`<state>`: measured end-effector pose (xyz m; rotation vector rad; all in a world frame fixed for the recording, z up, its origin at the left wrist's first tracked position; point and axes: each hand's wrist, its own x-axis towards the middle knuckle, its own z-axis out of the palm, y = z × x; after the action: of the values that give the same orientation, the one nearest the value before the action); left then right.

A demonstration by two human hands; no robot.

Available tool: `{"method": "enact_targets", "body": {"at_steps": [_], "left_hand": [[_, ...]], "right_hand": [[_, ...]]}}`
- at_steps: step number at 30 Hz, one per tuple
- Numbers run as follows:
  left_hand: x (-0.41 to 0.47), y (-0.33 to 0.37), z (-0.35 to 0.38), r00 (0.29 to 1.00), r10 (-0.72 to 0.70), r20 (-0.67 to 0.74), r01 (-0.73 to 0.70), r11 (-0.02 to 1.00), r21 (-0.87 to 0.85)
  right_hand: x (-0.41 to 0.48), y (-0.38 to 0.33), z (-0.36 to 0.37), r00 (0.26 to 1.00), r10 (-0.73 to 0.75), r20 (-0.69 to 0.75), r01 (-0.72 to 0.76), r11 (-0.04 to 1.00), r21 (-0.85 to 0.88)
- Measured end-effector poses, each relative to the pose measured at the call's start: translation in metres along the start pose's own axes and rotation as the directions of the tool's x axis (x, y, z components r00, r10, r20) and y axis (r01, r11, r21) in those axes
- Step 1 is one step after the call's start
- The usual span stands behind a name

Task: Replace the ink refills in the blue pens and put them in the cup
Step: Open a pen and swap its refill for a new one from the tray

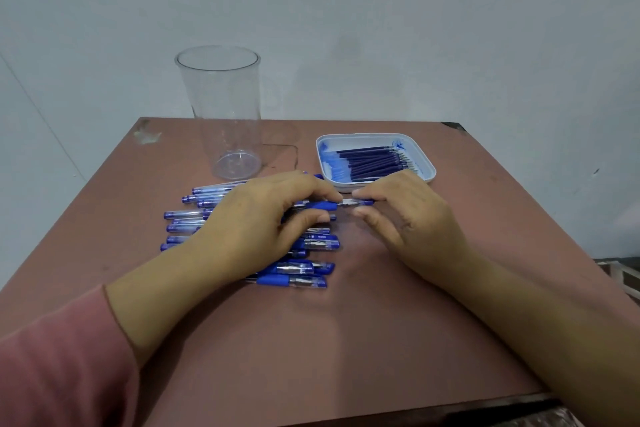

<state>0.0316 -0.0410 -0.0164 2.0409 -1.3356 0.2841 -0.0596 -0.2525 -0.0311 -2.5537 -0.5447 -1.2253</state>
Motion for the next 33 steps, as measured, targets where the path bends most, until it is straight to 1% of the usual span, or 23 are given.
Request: {"method": "enact_targets", "body": {"at_steps": [3, 9, 16, 18, 20, 24, 28, 30, 33], "left_hand": [[0.001, 0.002, -0.001, 0.999, -0.039, 0.027, 0.04, 0.999, -0.019], [0.007, 0.007, -0.004, 0.993, -0.064, 0.103, 0.078, 0.987, -0.139], [0.008, 0.01, -0.008, 0.981, -0.069, 0.183, 0.107, 0.972, -0.208], [0.005, 0.004, -0.012, 0.979, -0.078, 0.186, 0.117, 0.97, -0.212], [0.003, -0.003, -0.017, 0.982, -0.105, 0.159, 0.136, 0.97, -0.2], [0.004, -0.008, -0.018, 0.992, -0.087, 0.094, 0.095, 0.991, -0.089], [0.0, -0.01, -0.021, 0.998, -0.063, -0.009, 0.063, 0.998, -0.019], [-0.001, -0.008, -0.021, 1.0, -0.026, -0.011, 0.026, 1.0, 0.002], [-0.001, -0.005, -0.019, 0.999, 0.01, 0.032, -0.01, 1.0, 0.02]], "right_hand": [[0.0, -0.001, -0.001, 1.0, 0.019, 0.0, -0.019, 1.0, 0.019], [-0.002, -0.003, -0.001, 0.998, 0.061, -0.022, -0.059, 0.996, 0.062], [-0.005, -0.002, -0.003, 1.0, 0.006, -0.005, -0.005, 0.999, 0.048], [-0.008, 0.004, -0.009, 1.0, 0.017, -0.021, -0.016, 0.998, 0.056], [-0.011, 0.01, -0.016, 0.999, 0.041, -0.023, -0.039, 0.997, 0.068], [-0.01, 0.013, -0.018, 0.983, 0.159, 0.096, -0.166, 0.983, 0.079], [-0.013, 0.018, -0.025, 0.95, 0.185, 0.253, -0.218, 0.969, 0.112], [-0.016, 0.018, -0.029, 0.93, 0.191, 0.313, -0.236, 0.965, 0.113], [-0.016, 0.016, -0.028, 0.904, 0.198, 0.379, -0.255, 0.961, 0.107]]}}
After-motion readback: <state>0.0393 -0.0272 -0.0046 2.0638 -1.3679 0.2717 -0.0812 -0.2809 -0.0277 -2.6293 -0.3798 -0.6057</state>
